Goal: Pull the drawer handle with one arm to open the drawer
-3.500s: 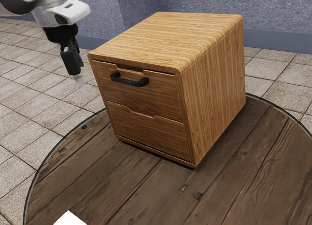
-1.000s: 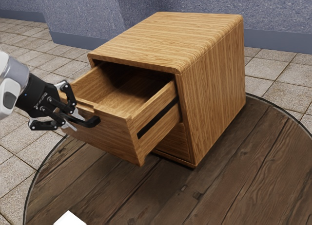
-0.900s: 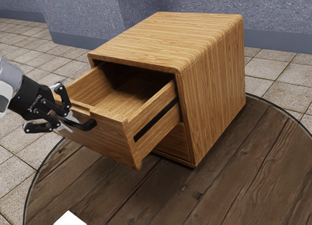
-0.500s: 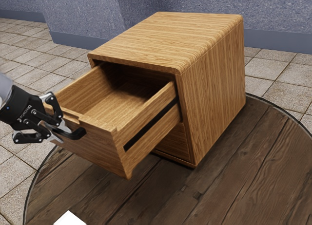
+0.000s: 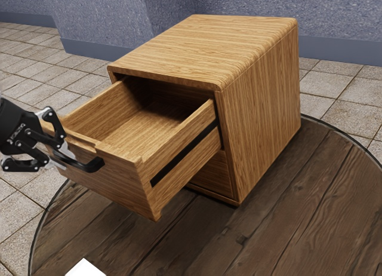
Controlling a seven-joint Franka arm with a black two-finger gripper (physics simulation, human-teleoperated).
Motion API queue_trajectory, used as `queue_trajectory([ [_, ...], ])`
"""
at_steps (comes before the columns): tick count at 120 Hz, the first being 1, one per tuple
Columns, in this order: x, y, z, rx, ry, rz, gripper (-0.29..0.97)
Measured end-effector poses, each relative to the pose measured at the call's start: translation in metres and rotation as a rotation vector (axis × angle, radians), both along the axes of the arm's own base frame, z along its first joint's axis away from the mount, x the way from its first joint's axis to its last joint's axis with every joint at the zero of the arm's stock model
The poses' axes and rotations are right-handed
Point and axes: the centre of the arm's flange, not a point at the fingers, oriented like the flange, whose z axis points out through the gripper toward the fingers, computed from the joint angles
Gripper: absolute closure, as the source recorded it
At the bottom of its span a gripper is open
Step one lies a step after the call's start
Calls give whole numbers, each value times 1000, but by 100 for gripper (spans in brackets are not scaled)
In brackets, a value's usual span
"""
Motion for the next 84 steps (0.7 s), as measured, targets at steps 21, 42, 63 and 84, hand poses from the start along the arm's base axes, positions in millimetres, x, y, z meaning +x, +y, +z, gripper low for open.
queue_trajectory([
  [21,-4,0,65,22,-21,-6,52],
  [42,94,-36,112,145,149,-15,35],
  [63,145,-50,103,188,336,114,16],
  [84,134,-42,103,161,414,321,7],
])
